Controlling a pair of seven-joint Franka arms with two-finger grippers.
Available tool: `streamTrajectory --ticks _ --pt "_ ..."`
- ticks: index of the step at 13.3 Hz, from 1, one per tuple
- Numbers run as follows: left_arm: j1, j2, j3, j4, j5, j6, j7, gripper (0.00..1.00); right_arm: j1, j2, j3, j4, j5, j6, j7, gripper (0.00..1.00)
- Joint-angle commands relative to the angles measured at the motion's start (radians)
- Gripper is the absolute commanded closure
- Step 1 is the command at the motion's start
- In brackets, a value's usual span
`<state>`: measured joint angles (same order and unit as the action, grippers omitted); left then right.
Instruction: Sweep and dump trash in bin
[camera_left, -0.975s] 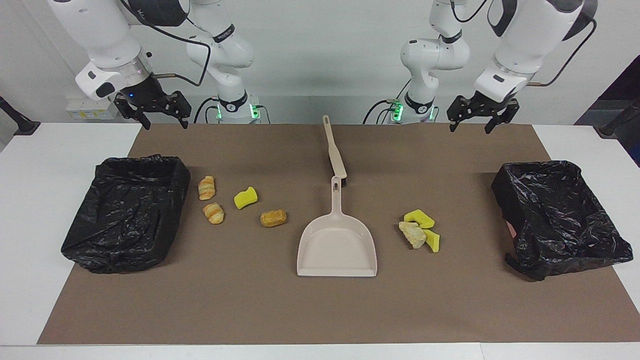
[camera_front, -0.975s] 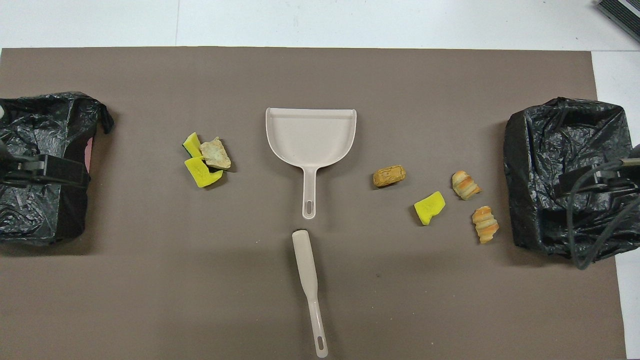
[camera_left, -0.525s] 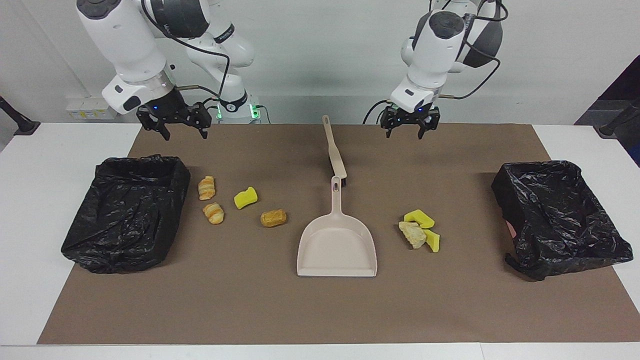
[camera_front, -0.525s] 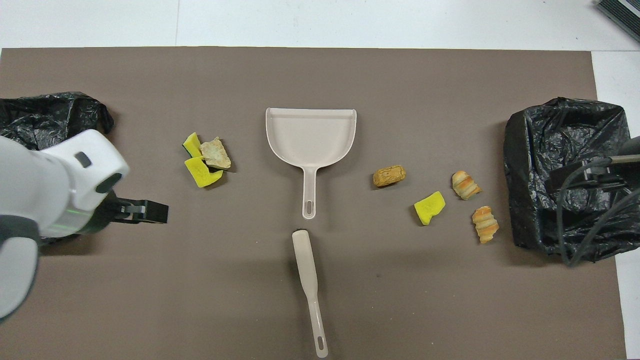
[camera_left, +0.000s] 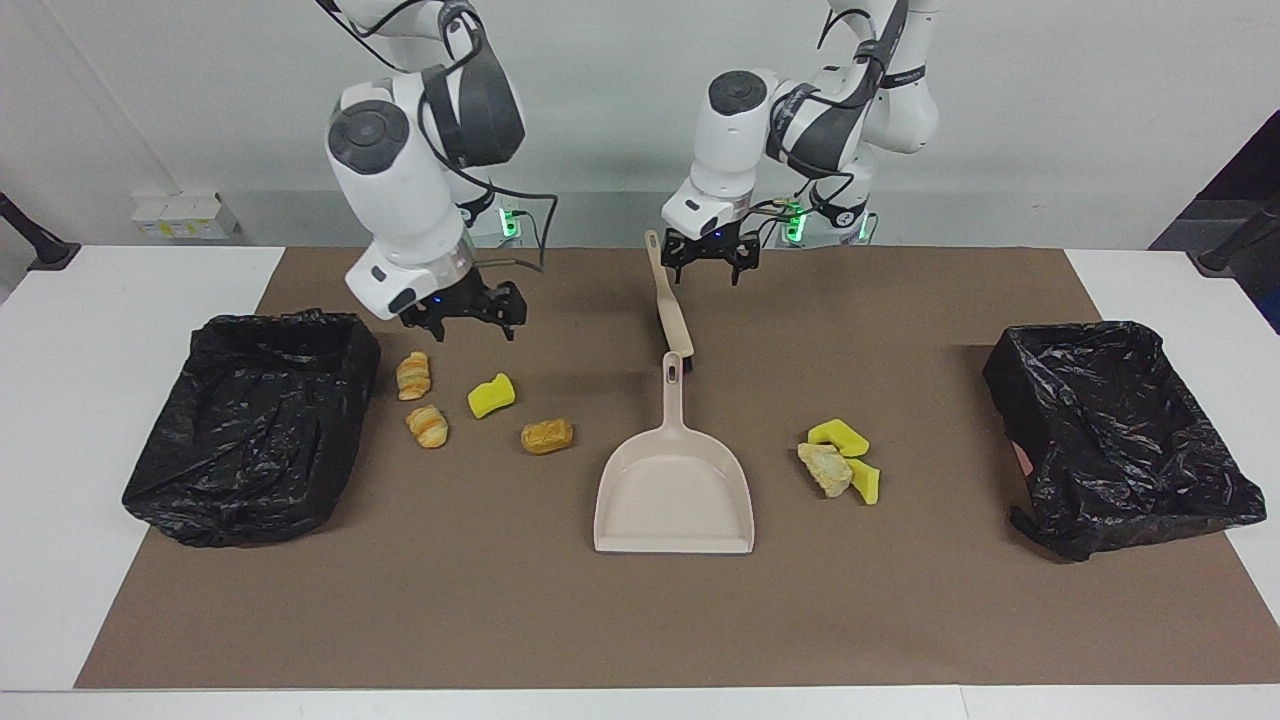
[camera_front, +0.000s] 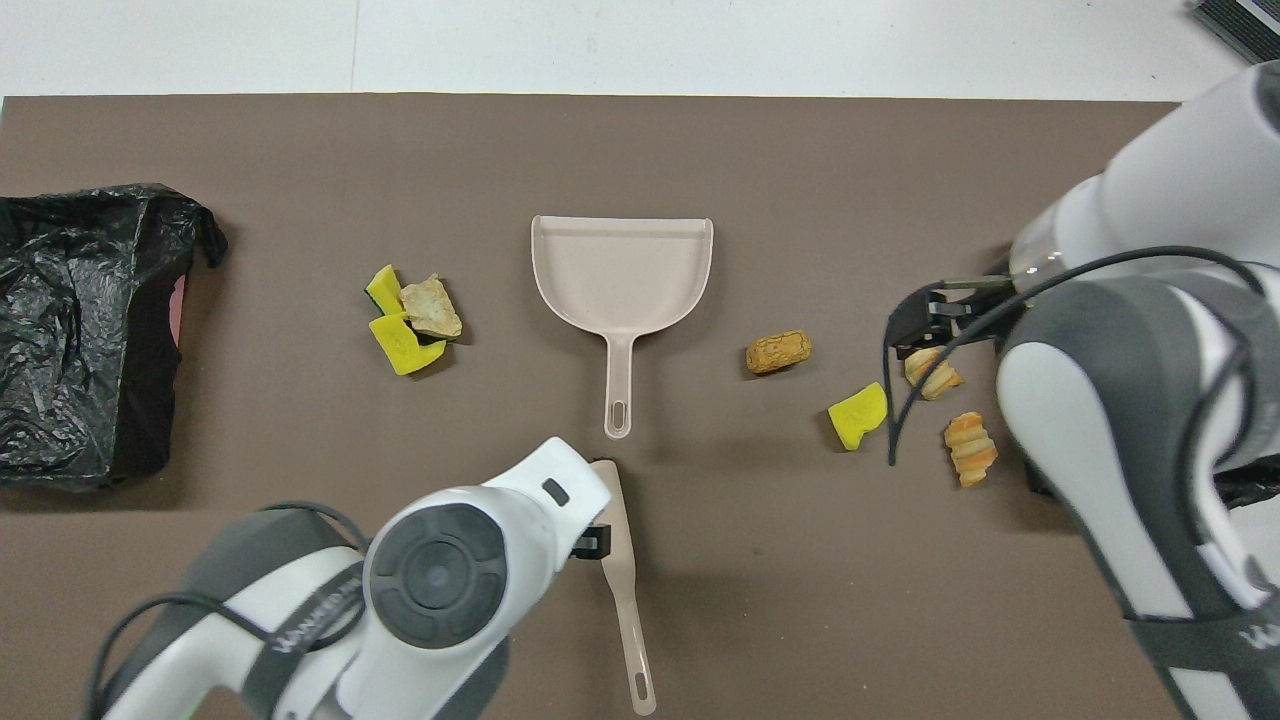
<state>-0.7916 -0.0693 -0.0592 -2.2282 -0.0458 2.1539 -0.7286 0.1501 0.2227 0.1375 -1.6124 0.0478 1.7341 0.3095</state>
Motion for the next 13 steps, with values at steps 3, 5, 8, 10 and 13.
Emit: streamTrajectory --ticks 3,5,8,10,13 --pt "-0.127 0.017 0.021 -0.106 -0.008 0.124 -0.106 0.0 0.107 0.15 -0.003 0.109 0.006 0.07 0.176 0.0" --pt "-0.159 0.002 0.019 -0.143 -0.009 0.132 -0.13 0.0 0.159 0.216 -0.004 0.181 0.004 0.082 0.23 0.0" --pt "-0.179 -0.006 0.018 -0.152 -0.009 0.132 -0.156 0.0 0.245 0.294 -0.01 0.195 0.0 0.189 0.344 0.0" --pt "-0.201 0.009 0.018 -0.163 -0.011 0.133 -0.16 0.09 0.288 0.355 -0.013 0.225 -0.006 0.235 0.387 0.0" --pt "-0.221 0.059 0.021 -0.151 -0.012 0.13 -0.181 0.23 0.313 0.371 -0.007 0.224 -0.046 0.257 0.389 0.19"
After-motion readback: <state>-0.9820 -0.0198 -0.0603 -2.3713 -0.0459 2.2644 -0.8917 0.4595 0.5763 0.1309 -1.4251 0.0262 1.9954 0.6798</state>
